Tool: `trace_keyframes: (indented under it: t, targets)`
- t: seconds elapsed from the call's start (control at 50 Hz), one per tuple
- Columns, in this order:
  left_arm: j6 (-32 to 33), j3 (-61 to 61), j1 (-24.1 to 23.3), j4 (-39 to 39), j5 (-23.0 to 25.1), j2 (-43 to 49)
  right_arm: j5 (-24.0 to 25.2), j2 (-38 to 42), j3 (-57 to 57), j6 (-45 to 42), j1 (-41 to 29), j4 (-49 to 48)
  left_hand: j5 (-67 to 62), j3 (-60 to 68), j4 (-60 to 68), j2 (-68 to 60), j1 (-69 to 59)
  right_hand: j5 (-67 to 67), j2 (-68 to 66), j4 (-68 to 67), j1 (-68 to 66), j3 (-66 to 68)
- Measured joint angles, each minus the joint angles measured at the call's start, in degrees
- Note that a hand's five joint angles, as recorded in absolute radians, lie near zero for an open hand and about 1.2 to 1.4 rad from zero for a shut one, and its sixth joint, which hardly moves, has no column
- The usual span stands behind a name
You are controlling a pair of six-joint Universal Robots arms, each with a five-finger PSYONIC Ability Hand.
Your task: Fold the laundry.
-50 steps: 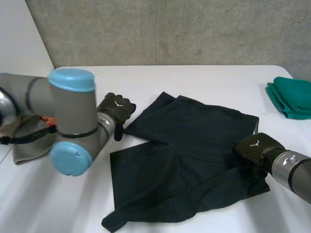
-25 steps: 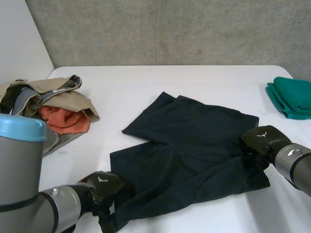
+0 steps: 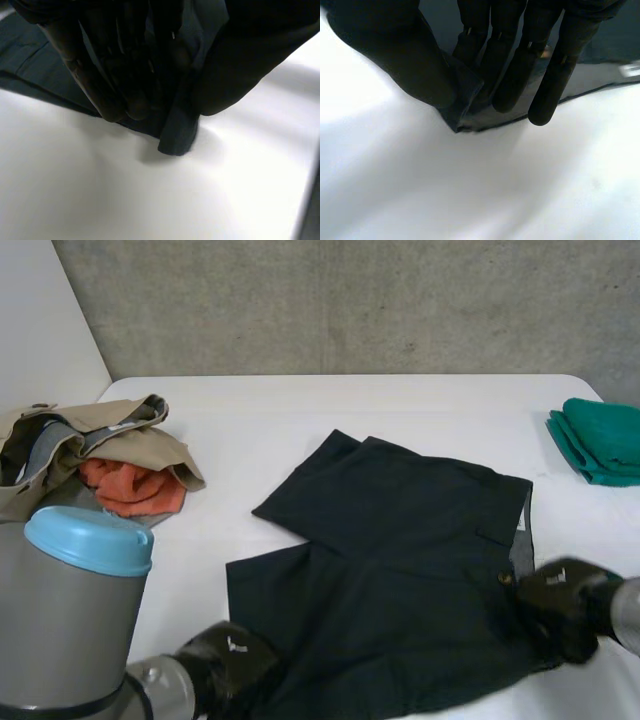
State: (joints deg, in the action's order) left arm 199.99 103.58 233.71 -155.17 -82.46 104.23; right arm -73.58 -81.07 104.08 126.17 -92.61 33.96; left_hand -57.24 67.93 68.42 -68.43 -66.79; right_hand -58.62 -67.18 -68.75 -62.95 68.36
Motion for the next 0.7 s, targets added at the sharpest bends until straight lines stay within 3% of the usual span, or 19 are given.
trace_keyframes:
  t: [0.1, 0.22, 0.34, 0.48, 0.6, 0.7]
  targets:
    - [8.31, -1.36, -0.84, 3.92, -0.57, 0.36, 1.82, 1.71, -0.44, -6.25, 2.55, 3.94, 0.00, 0.00, 0.01, 0.00, 0.00, 0.01, 0.00, 0.00, 0.00, 0.00]
    - [12.67, -8.04, -1.67, 2.99, -3.99, 3.91, 1.59, 3.85, -2.49, -1.14, 2.35, -0.36, 0.00, 0.09, 0.02, 0.00, 0.00, 0.01, 0.00, 0.00, 0.00, 0.00]
    - [13.27, -24.72, -1.49, -7.28, -7.65, 12.87, 0.41, 4.69, -5.43, 11.39, 1.66, -13.81, 0.00, 0.19, 0.05, -0.15, 0.00, 0.00, 0.00, 0.00, 0.00, 0.00]
    - [14.69, -45.43, 0.31, -21.68, -5.87, 27.10, -2.76, 7.65, -7.66, 21.15, 0.50, -32.00, 0.00, 0.20, 0.06, -0.15, 0.00, 0.00, 0.00, 0.00, 0.00, 0.00]
    - [16.70, -62.38, 1.68, -29.25, -3.95, 40.62, -6.58, 13.69, -10.08, 25.29, -2.14, -49.33, 0.00, 0.20, 0.06, -0.15, 0.00, 0.00, 0.00, 0.00, 0.00, 0.00]
    - [17.32, -75.23, 2.61, -31.15, -3.28, 51.02, -10.35, 20.21, -13.52, 24.65, -4.37, -62.36, 0.00, 0.20, 0.07, -0.15, 0.00, 0.00, 0.00, 0.00, 0.00, 0.00]
